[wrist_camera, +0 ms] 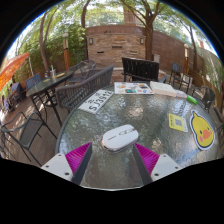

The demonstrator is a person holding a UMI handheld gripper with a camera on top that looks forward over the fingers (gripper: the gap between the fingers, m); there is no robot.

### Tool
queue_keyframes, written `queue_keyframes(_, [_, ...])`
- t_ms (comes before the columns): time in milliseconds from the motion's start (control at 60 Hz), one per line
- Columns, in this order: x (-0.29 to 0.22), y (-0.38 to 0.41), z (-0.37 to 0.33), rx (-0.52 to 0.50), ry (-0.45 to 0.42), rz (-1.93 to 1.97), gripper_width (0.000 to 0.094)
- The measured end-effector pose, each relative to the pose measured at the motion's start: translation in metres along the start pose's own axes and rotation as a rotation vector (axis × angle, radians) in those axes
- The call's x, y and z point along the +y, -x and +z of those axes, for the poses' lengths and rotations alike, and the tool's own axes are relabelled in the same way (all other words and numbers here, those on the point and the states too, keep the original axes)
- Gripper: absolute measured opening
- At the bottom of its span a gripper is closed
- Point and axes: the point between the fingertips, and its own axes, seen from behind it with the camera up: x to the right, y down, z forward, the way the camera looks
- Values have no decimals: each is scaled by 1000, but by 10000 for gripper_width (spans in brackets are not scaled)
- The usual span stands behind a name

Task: Arrange mouse

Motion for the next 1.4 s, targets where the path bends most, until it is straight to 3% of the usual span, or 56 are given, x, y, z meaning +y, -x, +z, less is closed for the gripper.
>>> queue_keyframes(317, [-27,-2,51,34,20,-25,817])
queue_keyframes(417, [-31,1,58,15,26,-28,729])
queue_keyframes(567, [-31,-1,62,-13,20,-61,498])
queue_keyframes(800, [-36,2,58,-77,35,-118,370])
queue_keyframes(900, [-62,10,35,-127,-19,-138,368])
queue_keyframes(1050, [-173,-6,-47,-197,-249,-87,370])
queue_keyframes(1167, [-256,-87,-117,-187,-431,2,367])
queue_keyframes(1217, [-269,-136,-119,-163,-462,34,367])
queue_keyframes(1317, [-261,-242,-106,-64,-428,50,367])
queue_keyframes(1400, [-176,-332,-61,12,-328,53,365])
